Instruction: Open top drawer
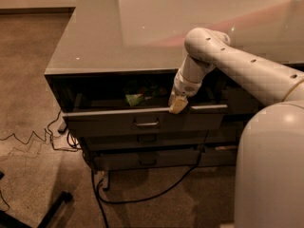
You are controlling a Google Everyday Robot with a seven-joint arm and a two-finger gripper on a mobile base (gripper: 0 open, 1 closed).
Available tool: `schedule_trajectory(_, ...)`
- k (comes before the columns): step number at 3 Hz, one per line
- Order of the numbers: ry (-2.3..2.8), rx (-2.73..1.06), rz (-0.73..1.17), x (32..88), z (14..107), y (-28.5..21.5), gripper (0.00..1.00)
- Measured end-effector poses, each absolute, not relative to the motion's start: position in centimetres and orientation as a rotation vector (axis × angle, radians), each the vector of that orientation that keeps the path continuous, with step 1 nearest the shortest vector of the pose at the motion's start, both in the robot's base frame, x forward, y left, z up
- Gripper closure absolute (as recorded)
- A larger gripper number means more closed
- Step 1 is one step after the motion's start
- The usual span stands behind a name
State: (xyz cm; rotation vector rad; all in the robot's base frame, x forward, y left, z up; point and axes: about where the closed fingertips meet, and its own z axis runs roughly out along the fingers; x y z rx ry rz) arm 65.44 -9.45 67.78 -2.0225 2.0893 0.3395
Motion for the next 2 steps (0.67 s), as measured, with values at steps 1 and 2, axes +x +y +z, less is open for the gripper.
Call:
schedule_trajectory(1,2.098,-1.958,0.309,64.61,69.49,-10.26,1.00)
schedule_trajectory(2,2.098,-1.958,0.309,64.61,69.48,-10.26,0.81)
